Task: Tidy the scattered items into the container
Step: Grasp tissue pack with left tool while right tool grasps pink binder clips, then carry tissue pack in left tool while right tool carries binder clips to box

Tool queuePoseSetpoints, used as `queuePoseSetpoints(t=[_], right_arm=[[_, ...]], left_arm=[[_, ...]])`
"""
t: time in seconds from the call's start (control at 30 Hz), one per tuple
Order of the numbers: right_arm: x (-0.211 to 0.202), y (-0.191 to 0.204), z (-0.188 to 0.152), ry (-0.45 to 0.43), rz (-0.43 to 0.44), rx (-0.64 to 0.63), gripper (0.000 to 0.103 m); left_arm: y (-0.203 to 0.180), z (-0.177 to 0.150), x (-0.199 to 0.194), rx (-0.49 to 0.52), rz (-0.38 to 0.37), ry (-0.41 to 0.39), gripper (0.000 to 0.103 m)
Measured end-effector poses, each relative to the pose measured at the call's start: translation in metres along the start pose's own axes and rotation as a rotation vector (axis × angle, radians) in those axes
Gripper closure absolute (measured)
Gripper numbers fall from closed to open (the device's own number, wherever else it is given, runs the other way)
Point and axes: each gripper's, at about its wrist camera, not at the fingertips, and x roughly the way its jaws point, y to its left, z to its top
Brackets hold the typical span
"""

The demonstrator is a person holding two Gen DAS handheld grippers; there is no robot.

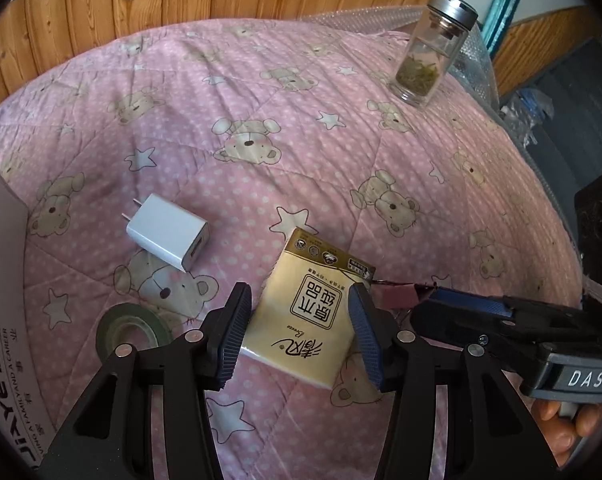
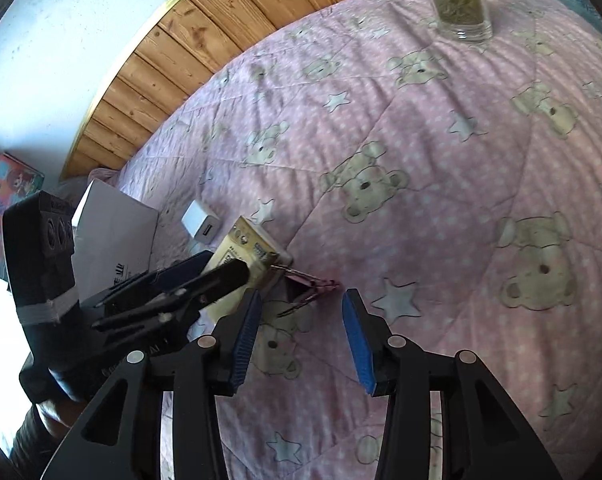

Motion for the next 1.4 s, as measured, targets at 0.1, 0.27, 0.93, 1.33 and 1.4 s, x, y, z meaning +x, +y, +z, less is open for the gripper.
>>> queuePoseSetpoints(t=[0.1,0.27,0.93,1.33,1.4], right_arm=[[0.006,-0.010,-0.002,0.014,0.070,0.089,0.059],[0.011,-0.032,-0.002,0.014,0.146,0.237,0.059],[0.023,-0.016,0.009,-0.021,0.074,0.156,0.087],[0.020,0.003,-0.003,-0.002,-0.004,0.003,0.068],[0.023,0.006,-0.008,0.014,-0.024,-0.028,0.059]], left_arm=[[-0.001,-0.002,0.002,-0.019,-0.004,-0.011,0.046],[-0.006,-0.005,-0.001,-0.022,0.010,-0.030,0.045],[-0.022,-0.025,0.004,0.022,0.100,-0.006,0.050],[0.014,-0.068,-0.031,-0.225,0.085,-0.020,0.050],[0.015,-0.078,-0.037,-0.249,0.069,-0.018,0.050]])
